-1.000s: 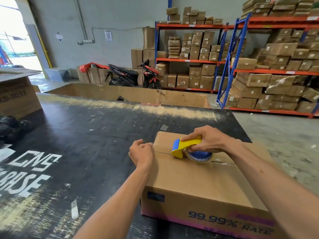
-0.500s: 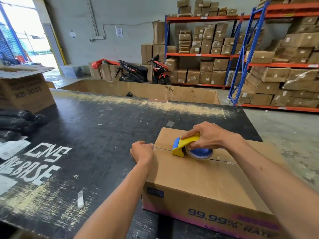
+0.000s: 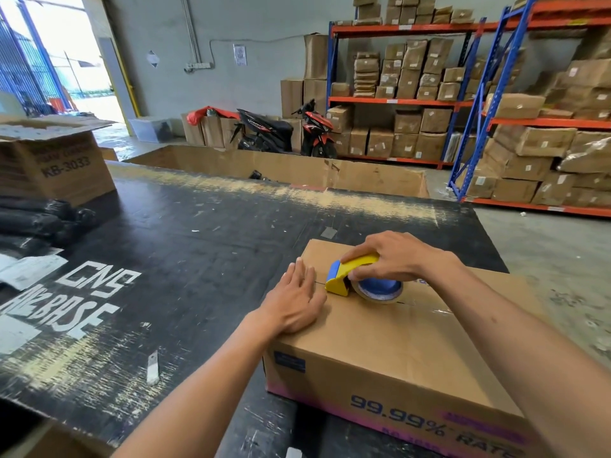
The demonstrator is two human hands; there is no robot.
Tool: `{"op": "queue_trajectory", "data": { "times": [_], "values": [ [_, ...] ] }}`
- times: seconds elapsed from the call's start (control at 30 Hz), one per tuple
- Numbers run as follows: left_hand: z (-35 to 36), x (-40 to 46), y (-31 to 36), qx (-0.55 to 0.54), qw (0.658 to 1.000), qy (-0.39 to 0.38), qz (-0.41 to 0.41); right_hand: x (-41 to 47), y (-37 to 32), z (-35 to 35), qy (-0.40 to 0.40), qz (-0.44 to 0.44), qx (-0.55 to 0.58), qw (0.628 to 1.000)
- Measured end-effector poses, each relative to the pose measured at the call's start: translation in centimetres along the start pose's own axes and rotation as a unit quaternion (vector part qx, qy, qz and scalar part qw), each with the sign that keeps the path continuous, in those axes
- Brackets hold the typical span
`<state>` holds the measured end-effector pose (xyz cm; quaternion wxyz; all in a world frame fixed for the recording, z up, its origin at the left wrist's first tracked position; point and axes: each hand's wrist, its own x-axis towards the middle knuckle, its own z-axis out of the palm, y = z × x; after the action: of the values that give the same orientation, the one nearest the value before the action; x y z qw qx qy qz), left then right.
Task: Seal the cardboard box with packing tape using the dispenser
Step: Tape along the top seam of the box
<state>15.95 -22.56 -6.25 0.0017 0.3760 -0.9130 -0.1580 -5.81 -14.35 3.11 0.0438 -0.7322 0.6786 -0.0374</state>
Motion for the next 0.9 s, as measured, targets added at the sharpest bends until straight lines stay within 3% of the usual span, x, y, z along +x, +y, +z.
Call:
{"op": "queue_trajectory", "data": {
  "times": [0.33,0.9],
  "values": [
    [-0.1,-0.8,0.5,0.031,0.999,0.003,-0.012,-1.0,0.3,-0.5,0.008,-0.022,-0.013,1.000],
    [-0.1,-1.1,0.6,0.049,0.999,-0.006,0.002,-6.1,6.6,-0.7,-0.020,-0.009,-0.001,1.000]
  ]
}}
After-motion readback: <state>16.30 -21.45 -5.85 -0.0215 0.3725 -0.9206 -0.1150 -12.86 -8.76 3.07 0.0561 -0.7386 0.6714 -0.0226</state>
